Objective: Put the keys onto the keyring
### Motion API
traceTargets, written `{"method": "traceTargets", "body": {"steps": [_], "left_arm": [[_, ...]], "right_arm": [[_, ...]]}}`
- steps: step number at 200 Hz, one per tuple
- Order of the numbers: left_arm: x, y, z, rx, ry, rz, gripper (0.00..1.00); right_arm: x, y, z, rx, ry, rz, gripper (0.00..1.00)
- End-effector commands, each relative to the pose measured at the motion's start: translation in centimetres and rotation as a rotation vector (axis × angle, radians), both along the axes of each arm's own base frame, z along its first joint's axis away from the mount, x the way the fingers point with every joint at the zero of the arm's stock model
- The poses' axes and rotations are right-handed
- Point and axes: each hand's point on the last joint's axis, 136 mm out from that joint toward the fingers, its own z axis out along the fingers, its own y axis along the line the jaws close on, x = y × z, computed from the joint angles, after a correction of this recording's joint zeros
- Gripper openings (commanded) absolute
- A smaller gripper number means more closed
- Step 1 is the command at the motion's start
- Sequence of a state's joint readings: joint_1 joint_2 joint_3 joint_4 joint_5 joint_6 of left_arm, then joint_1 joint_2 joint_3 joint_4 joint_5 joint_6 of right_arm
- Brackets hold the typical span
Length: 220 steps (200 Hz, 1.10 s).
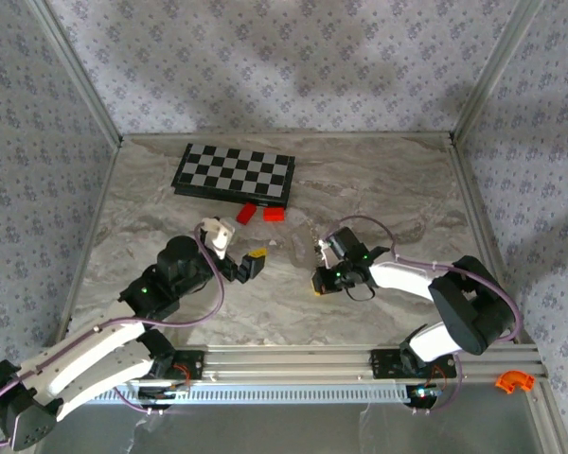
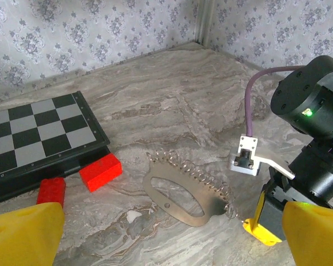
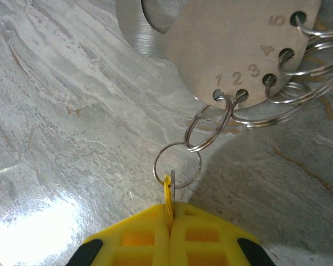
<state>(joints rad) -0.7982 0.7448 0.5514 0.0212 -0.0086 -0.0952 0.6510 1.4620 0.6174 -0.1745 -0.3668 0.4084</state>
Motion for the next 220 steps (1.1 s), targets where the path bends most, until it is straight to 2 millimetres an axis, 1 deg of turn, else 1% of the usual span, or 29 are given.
{"method": "traceTargets", "body": {"steps": [1,36,57,80,102,126,150,172,183,188,191,193,220], "left_arm": [[0.3,0.0,1.0,-0.028,-0.033,0.004,1.00],[0.3,0.1,1.1,-0.026,-0.035,0.008,1.00],[0.3,0.2,1.0,-0.020,-0.033,0.015,1.00],[0.3,0.3,1.0,-0.023,-0.023,0.020,1.00],[0.4,0.8,0.8,-0.019,-0.010,0.044,1.00],[0.8,1.9,0.7,-0.007,0.004,0.107,1.00],[1.1,3.1,0.4,-0.002,0.015,0.175,1.00],[2.1,5.1,0.4,-0.019,0.024,0.304,1.00],[2.3,5.9,0.4,-0.015,0.033,0.351,1.00],[2.4,6.3,0.3,-0.012,0.035,0.370,1.00],[2.5,6.5,0.3,-0.008,0.037,0.379,1.00],[2.5,6.5,0.2,-0.006,0.039,0.383,1.00],[2.8,7.8,-0.4,0.016,0.049,0.451,1.00]], "right_arm": [[-1.1,-0.9,-1.2,-0.044,0.042,-0.020,0.05],[-1.3,-1.1,-0.7,-0.046,0.016,-0.026,0.15],[-1.5,-1.3,0.1,-0.048,-0.026,-0.034,0.26],[-1.2,-1.8,1.6,-0.037,-0.093,-0.058,0.39],[-0.6,-2.4,3.5,-0.024,-0.173,-0.091,0.51],[0.1,-3.3,5.8,-0.014,-0.258,-0.121,0.65],[0.9,-4.1,7.9,-0.004,-0.338,-0.136,0.72],[1.5,-4.8,9.4,-0.003,-0.392,-0.154,0.81],[1.9,-5.3,10.0,-0.004,-0.421,-0.166,0.87],[2.1,-5.5,10.3,-0.004,-0.437,-0.174,0.93],[2.2,-5.6,10.4,-0.006,-0.443,-0.177,0.99],[2.3,-5.7,10.5,-0.007,-0.448,-0.180,1.00],[3.5,-6.9,11.7,-0.022,-0.517,-0.218,1.00]]}}
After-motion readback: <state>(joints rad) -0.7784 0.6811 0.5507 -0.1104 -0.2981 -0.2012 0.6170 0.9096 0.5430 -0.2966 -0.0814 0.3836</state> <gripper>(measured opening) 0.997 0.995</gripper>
